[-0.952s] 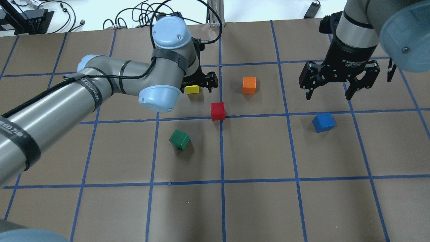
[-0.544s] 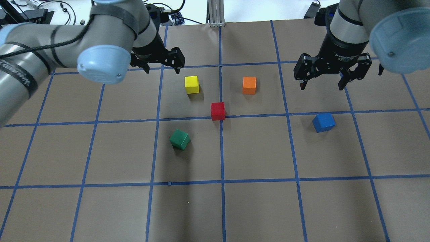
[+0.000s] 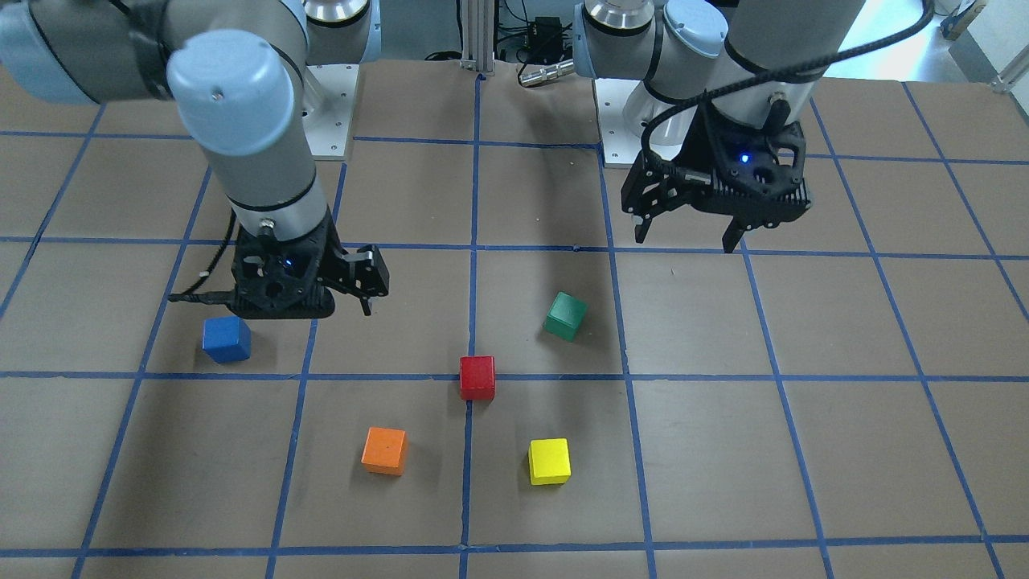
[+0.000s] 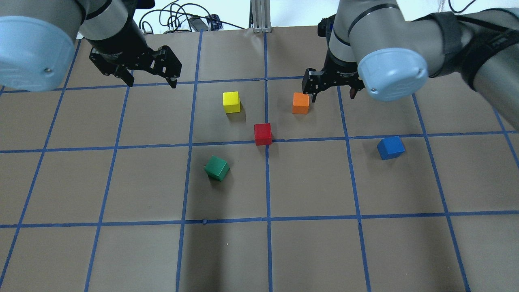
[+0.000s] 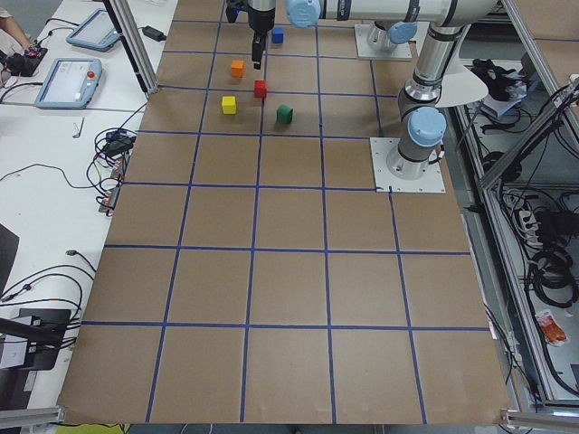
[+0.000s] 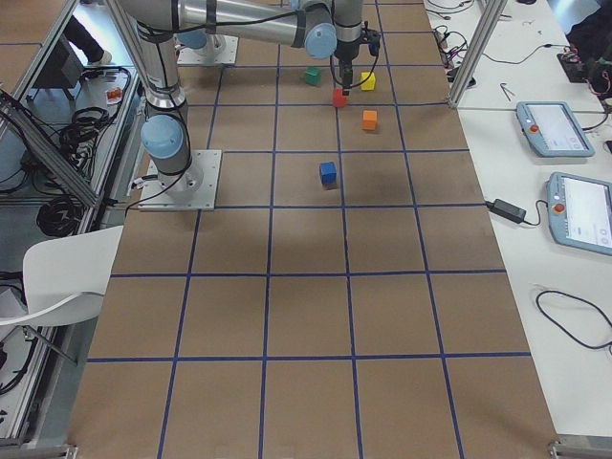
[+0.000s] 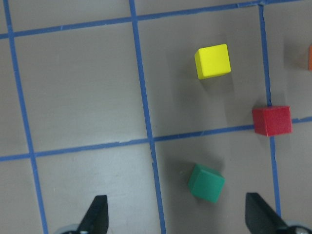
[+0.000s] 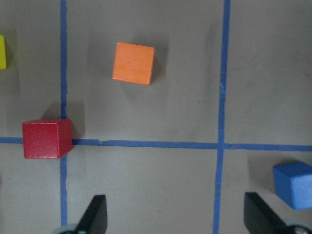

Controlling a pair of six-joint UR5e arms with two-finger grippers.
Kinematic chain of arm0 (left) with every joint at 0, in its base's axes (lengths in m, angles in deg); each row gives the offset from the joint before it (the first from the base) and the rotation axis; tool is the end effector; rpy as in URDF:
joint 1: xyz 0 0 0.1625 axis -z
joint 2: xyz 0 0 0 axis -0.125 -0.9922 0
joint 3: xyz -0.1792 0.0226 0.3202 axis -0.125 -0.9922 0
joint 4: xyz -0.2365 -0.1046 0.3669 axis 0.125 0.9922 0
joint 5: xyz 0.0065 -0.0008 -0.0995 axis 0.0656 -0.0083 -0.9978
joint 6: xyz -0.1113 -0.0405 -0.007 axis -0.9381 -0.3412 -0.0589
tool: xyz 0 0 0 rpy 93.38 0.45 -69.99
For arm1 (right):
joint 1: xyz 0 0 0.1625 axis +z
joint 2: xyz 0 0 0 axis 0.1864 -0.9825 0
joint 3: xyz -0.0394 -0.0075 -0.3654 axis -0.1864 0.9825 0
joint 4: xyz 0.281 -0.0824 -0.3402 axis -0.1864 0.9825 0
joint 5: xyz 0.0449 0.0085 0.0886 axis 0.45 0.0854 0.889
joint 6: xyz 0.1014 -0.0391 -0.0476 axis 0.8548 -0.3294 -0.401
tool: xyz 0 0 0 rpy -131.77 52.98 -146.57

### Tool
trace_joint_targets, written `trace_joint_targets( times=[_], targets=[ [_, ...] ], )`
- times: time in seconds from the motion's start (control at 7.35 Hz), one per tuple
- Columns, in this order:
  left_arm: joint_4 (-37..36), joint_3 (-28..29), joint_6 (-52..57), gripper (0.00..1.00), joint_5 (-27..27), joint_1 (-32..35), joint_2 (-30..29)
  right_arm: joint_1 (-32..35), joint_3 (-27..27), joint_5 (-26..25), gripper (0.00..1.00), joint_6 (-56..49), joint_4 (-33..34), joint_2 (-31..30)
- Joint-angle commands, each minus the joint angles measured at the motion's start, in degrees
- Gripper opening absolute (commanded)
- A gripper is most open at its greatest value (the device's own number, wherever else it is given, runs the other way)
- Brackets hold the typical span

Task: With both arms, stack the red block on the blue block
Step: 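Raise the left gripper back while the right gripper reaches toward the red cube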

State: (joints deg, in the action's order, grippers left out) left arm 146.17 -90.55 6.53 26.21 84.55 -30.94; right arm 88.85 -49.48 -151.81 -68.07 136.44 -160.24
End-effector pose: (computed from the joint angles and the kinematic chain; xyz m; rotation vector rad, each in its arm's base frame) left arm -0.1517 -0.5458 0.4199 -0.1670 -3.1193 0.1680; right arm 0.2309 -0.5745 0.2863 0.0825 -3.1370 0.1236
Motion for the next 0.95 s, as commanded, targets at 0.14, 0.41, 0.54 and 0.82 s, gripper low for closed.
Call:
trace_joint_targets(
  times=[0.14,0.41,0.54,0.82],
  targets=[
    [-0.18,0.42,0.05,1.0,0.2,-0.67,0.29,6.04,0.22,0.25,1.0,4.94,7.64,7.57],
    [0.34,1.48,0.14,1.0,2.38,-0.76,-0.33,6.93,0.39,1.12,1.0,4.96,8.55,9.96],
    [0.35,1.49,0.14,1.0,2.49,-0.76,-0.24,7.63,1.0,3.48,1.0,5.05,8.98,11.45],
    [0.35,1.49,0.22,1.0,2.14,-0.94,-0.07,9.82,3.46,3.5,1.0,5.66,10.39,15.05]
  ],
)
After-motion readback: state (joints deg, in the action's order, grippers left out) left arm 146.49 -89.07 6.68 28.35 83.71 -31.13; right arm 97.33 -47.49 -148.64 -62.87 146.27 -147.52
